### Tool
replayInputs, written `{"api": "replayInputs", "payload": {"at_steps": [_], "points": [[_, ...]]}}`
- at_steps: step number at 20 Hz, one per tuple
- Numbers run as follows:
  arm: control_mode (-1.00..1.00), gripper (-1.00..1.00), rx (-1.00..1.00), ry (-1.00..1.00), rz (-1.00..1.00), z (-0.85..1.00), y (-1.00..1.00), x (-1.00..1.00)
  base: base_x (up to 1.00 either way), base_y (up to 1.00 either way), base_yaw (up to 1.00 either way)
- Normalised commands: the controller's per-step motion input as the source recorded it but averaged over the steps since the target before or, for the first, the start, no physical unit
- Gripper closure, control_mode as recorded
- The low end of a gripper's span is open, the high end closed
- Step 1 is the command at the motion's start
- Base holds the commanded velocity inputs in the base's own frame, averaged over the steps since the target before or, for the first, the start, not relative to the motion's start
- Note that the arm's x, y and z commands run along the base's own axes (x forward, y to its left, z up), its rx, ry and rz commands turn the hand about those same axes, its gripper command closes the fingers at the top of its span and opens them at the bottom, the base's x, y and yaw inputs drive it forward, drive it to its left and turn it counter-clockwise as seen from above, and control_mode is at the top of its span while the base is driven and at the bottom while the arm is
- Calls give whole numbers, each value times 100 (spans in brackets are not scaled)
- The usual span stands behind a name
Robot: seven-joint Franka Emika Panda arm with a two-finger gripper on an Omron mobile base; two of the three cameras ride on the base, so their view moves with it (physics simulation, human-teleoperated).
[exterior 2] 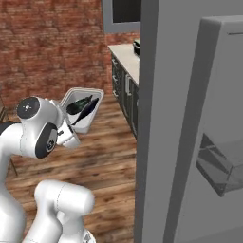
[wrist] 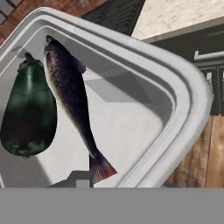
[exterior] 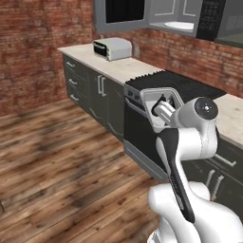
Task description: Place the tupperware containing the fish and eggplant meal in the microwave. Close the microwave door and press the start button to reheat the meal.
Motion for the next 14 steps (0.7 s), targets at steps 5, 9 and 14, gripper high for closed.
{"api": "replayInputs", "payload": {"at_steps": [5, 9, 14], "points": [[100, 100, 0, 0, 0, 0, 0, 0, 45, -1, -14], [100, 100, 0, 0, 0, 0, 0, 0, 55, 0, -15], [100, 100, 0, 0, 0, 0, 0, 0, 51, 0, -19]]}}
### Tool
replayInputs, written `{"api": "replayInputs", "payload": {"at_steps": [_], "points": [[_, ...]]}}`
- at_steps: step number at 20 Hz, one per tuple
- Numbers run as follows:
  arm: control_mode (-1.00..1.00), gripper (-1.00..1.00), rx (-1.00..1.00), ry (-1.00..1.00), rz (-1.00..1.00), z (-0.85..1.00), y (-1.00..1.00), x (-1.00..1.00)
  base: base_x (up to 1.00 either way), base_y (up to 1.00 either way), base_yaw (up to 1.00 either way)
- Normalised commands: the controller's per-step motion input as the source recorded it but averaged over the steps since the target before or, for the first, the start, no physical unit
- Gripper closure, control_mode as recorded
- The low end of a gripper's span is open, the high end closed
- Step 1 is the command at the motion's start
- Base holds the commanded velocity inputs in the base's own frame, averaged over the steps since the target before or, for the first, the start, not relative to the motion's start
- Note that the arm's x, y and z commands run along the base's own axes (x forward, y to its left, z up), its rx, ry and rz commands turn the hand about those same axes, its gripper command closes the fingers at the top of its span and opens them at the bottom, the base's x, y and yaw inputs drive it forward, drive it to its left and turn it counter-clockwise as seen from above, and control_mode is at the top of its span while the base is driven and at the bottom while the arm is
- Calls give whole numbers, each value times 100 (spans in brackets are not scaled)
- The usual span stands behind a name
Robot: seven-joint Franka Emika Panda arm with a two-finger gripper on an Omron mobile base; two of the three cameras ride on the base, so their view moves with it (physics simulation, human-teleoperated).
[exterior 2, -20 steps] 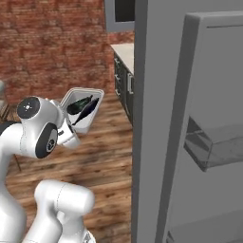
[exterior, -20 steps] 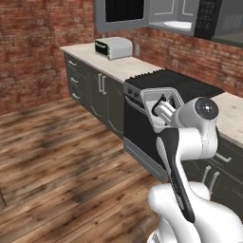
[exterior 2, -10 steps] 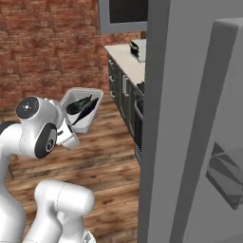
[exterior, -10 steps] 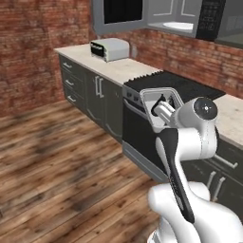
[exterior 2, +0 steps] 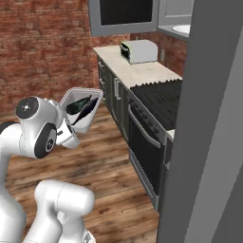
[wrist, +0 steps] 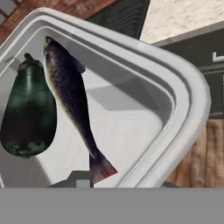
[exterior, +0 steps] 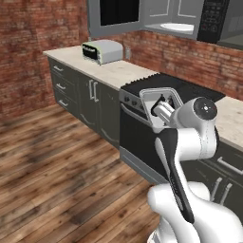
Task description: Place the tupperware containing the fish and eggplant meal in the microwave. Close the microwave door and press the start button to reheat the meal.
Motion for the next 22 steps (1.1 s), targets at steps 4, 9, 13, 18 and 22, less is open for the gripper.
{"api": "replayInputs", "payload": {"at_steps": [4, 9, 13, 18, 22], "points": [[100, 100, 0, 0, 0, 0, 0, 0, 44, 1, -29], [100, 100, 0, 0, 0, 0, 0, 0, 53, 15, -39], [100, 100, 0, 0, 0, 0, 0, 0, 91, 25, -37], [100, 100, 0, 0, 0, 0, 0, 0, 98, 28, -34], [100, 100, 0, 0, 0, 0, 0, 0, 73, 23, -32]]}}
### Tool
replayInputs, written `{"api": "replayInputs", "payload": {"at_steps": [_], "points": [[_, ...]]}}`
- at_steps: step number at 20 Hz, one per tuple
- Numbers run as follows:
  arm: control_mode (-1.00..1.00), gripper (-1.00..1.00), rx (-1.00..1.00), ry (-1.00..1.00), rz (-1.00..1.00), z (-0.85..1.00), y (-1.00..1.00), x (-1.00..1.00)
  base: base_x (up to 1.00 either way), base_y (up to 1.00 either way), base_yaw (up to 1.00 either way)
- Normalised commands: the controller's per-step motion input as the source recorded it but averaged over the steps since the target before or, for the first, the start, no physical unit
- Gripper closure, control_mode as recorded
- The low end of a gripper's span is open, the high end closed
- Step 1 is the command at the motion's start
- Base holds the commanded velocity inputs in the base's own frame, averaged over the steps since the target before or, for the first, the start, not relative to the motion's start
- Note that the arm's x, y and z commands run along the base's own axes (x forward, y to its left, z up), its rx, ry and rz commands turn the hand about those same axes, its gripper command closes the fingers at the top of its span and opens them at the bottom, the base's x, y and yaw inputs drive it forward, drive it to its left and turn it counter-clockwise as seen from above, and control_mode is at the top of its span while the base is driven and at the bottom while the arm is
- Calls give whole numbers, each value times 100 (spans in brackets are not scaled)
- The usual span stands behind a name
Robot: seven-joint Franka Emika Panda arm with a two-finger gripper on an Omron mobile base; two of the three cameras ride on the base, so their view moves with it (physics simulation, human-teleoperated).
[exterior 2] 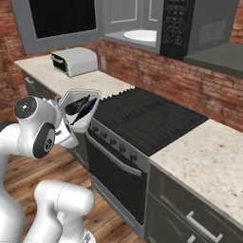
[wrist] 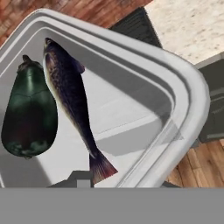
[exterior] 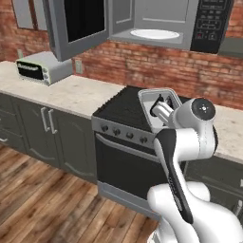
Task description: Place the tupperware containing the fish and eggplant meal in the microwave. Close the microwave door and press the start button to reheat the meal.
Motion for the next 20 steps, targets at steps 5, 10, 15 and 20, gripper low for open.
{"api": "replayInputs", "payload": {"at_steps": [5, 10, 15, 20], "points": [[100, 100, 0, 0, 0, 0, 0, 0, 48, 21, -33], [100, 100, 0, 0, 0, 0, 0, 0, 41, 38, -31], [100, 100, 0, 0, 0, 0, 0, 0, 51, 46, -27], [100, 100, 0, 0, 0, 0, 0, 0, 53, 33, -26]]}}
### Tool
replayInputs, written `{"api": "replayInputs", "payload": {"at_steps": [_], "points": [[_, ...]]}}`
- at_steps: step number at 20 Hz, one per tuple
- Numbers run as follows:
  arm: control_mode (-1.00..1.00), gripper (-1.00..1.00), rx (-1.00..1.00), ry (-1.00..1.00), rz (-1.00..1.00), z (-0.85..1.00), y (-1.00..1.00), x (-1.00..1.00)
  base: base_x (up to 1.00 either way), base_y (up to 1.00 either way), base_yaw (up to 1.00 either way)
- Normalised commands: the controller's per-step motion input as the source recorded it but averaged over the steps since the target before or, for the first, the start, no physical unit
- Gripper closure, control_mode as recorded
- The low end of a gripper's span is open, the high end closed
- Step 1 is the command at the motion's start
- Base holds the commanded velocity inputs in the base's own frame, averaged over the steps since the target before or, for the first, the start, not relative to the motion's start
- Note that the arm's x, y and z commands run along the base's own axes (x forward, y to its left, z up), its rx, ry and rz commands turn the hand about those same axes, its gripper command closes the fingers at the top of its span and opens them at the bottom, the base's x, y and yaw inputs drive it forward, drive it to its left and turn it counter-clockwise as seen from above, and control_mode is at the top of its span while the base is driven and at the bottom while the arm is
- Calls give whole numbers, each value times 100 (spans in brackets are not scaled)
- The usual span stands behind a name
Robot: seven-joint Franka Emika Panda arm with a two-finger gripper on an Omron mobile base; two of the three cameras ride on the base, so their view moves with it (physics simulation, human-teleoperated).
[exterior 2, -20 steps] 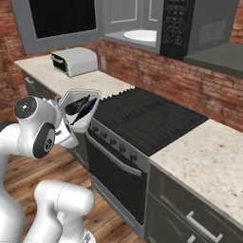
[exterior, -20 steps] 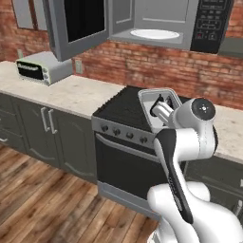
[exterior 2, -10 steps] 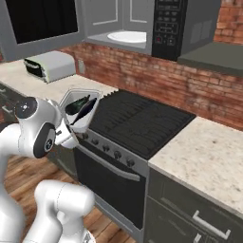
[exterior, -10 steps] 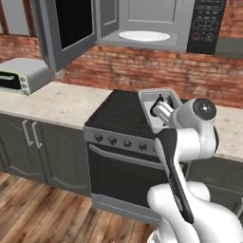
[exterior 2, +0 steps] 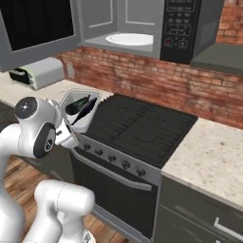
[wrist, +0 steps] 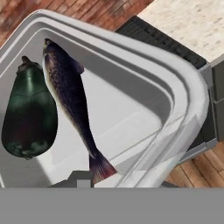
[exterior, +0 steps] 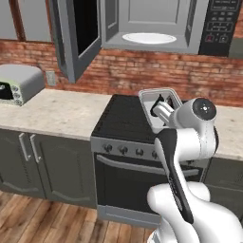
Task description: Place the tupperware containing the fish and eggplant meal in the microwave. Close the microwave door and press the start button to reheat the meal.
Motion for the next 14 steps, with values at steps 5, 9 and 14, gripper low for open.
{"api": "replayInputs", "payload": {"at_steps": [5, 9, 14], "points": [[100, 100, 0, 0, 0, 0, 0, 0, 49, 17, -26], [100, 100, 0, 0, 0, 0, 0, 0, 49, 21, -23], [100, 100, 0, 0, 0, 0, 0, 0, 51, 29, -16]]}}
